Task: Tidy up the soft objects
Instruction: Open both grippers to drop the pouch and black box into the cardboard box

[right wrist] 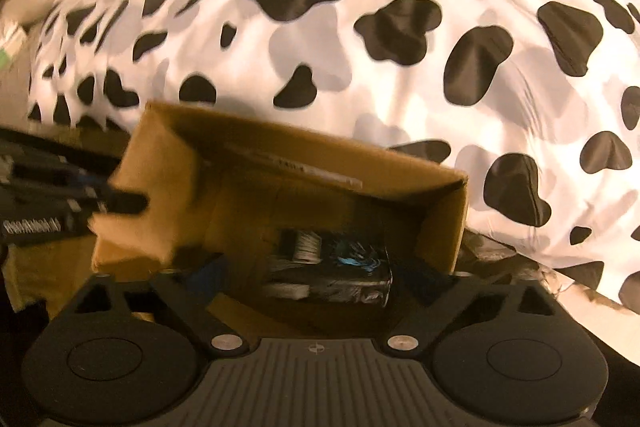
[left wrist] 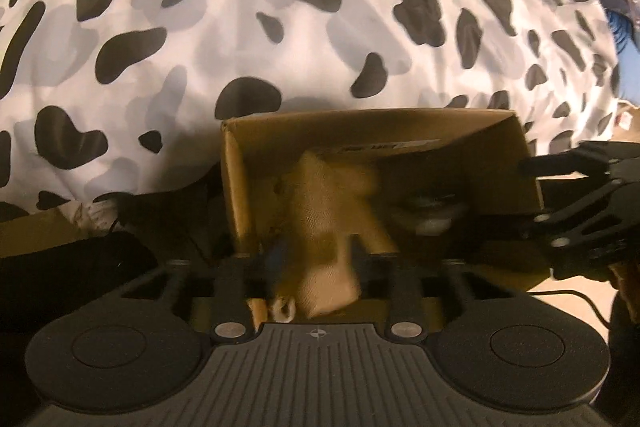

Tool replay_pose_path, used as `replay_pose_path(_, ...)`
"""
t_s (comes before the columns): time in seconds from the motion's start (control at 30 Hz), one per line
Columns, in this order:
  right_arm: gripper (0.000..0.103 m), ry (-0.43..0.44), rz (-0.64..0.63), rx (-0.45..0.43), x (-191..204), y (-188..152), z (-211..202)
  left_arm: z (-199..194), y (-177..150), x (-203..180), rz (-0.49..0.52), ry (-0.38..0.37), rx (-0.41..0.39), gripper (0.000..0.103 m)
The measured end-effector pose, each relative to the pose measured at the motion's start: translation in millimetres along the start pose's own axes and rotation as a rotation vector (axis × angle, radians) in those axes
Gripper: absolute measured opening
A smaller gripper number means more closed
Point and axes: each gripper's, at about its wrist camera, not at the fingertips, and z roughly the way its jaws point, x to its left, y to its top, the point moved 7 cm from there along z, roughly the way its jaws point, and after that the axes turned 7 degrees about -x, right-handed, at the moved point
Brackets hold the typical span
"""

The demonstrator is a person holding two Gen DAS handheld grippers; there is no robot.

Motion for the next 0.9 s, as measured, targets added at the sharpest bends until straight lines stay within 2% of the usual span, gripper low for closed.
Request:
replay_pose_path(0.2,0.103,-0.042,-0.010,0.008,-4.5,2.2,2.5,1.1,1.9,3.9,-0.008,0.016,0.002,0.049)
replay_pose_path(0.9,0.103,-0.092,-0.053,0.000,-1.8,3.6,-2.2,-0.8,7.6,6.2,-0.011,0.040,-0.035,0.049)
